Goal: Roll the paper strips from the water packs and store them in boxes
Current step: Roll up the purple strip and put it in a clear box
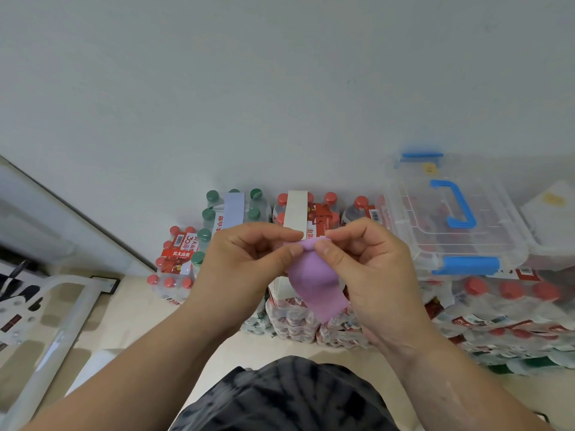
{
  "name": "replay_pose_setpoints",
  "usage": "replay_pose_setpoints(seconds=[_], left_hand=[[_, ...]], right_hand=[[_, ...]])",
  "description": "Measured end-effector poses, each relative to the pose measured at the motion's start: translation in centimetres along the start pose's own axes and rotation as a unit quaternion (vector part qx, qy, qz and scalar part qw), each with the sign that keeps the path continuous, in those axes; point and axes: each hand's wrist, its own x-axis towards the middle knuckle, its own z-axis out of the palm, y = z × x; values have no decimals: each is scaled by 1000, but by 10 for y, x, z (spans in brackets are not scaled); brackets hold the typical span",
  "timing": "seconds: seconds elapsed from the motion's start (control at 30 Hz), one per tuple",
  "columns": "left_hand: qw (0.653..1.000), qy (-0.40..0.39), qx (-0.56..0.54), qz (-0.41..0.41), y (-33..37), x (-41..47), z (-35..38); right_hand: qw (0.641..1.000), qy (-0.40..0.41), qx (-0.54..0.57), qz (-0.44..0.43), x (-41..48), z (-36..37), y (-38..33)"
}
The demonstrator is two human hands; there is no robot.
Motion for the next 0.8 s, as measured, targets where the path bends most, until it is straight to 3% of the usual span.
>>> replay_pose_setpoints(seconds=[0.8], left_hand=[[1000, -19, 19, -14, 0, 9, -2]], right_hand=[[1000, -10, -7, 29, 10, -1, 3]])
